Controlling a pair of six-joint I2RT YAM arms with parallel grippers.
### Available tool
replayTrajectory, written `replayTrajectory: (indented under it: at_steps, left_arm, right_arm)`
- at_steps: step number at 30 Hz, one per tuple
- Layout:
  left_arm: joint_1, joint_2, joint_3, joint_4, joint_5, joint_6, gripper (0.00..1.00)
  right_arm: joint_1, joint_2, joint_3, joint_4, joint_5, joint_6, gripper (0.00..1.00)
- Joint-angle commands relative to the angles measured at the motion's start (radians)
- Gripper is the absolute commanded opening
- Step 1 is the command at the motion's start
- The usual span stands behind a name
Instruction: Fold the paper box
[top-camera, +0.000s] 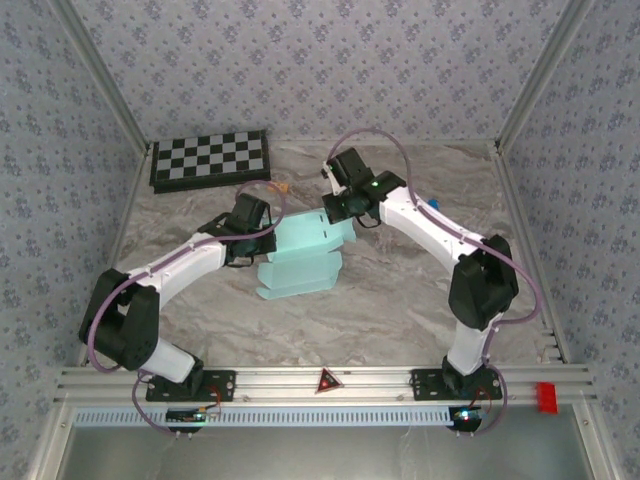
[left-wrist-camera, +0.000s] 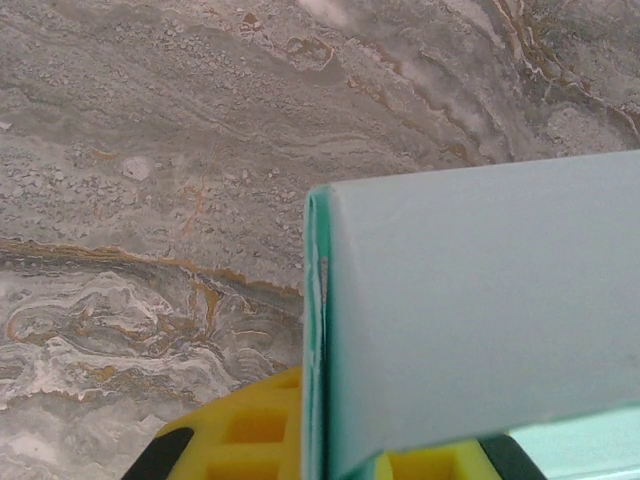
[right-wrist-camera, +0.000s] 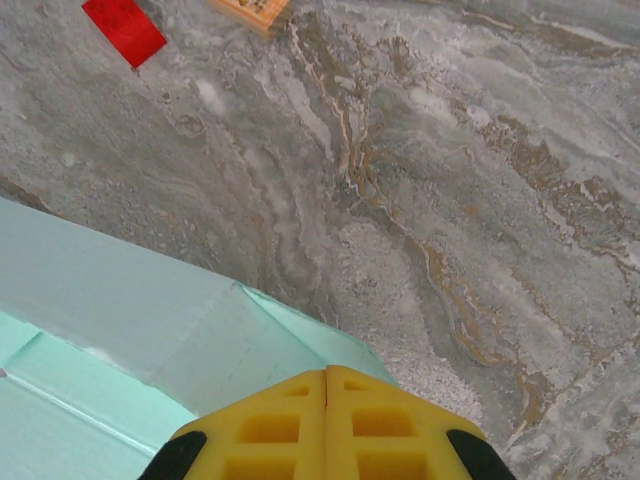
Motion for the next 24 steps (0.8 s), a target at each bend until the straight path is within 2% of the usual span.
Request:
replayTrajectory:
  at_steps: [1, 15, 24]
  left_arm:
    - [-0.004, -0.012, 0.031, 0.003, 0.012, -0.031, 0.0]
    - [-0.004, -0.006, 0.03, 0.031, 0.035, -0.071, 0.0]
    - [-0.004, -0.009, 0.022, 0.06, 0.063, -0.107, 0.0]
  right_arm:
    - [0.004, 0.007, 0.003, -0.023, -0.017, 0.039, 0.0]
    - [-0.006, 0.004, -0.092, 0.14, -0.204, 0.129, 0.0]
    - [-0.031, -0.036, -0.197, 0.325, -0.313, 0.256, 0.0]
